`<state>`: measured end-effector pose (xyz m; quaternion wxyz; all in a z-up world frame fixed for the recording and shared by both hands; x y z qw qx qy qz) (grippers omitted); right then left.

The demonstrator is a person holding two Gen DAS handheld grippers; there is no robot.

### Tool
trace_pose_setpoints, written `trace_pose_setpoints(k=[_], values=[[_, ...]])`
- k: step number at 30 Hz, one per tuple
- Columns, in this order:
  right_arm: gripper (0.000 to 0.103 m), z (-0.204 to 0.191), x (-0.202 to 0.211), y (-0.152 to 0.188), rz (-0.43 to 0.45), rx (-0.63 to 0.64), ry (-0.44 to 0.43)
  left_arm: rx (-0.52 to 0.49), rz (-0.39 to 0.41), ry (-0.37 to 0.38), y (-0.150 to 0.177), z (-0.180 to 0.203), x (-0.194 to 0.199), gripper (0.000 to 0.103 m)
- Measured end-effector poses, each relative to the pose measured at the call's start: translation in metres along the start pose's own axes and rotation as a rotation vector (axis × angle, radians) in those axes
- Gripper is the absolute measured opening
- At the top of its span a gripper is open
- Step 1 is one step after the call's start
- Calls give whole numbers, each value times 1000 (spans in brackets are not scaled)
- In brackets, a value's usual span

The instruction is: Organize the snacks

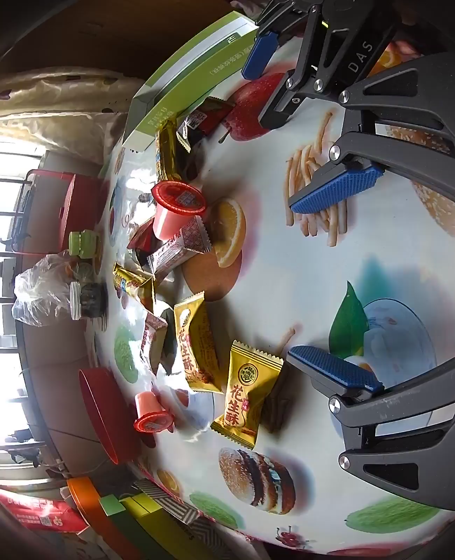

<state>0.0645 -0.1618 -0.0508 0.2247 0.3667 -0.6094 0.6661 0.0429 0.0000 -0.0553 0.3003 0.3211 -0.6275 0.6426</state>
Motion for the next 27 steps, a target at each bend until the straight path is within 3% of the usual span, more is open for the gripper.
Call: trace_pose_setpoints(k=[27], values=[[76,1,3,2,20,-11,2,20,21,-20,-3,-4,2,78]])
Point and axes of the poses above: each gripper's, at about its wrist camera, not at the fingertips, and x roughly against the way its jaws point, z to its right, y to its underside, the point moved 7 cm from there along -x, roughly the way its jaws point, and after that the axes turned 1 degree about -y, right-handed, at the moved point
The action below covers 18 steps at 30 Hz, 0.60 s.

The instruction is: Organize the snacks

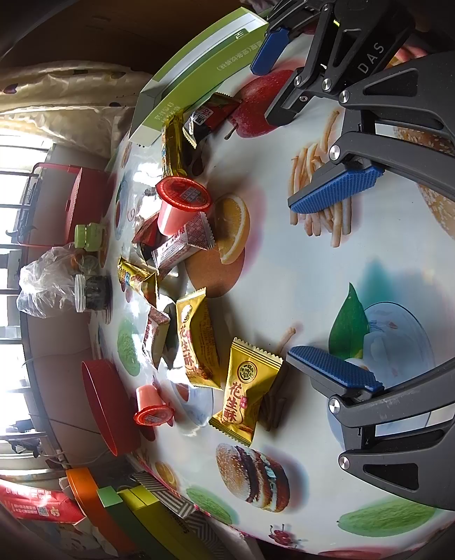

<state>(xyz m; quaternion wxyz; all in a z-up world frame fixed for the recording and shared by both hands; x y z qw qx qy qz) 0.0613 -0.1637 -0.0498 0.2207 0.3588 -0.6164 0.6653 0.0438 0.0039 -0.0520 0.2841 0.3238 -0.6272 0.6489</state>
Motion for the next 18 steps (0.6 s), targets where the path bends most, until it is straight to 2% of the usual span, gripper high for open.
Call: trace_pose_setpoints(k=[18], values=[[76,0,0,0,4,0,1,0,4,-1,1,0,0,78]])
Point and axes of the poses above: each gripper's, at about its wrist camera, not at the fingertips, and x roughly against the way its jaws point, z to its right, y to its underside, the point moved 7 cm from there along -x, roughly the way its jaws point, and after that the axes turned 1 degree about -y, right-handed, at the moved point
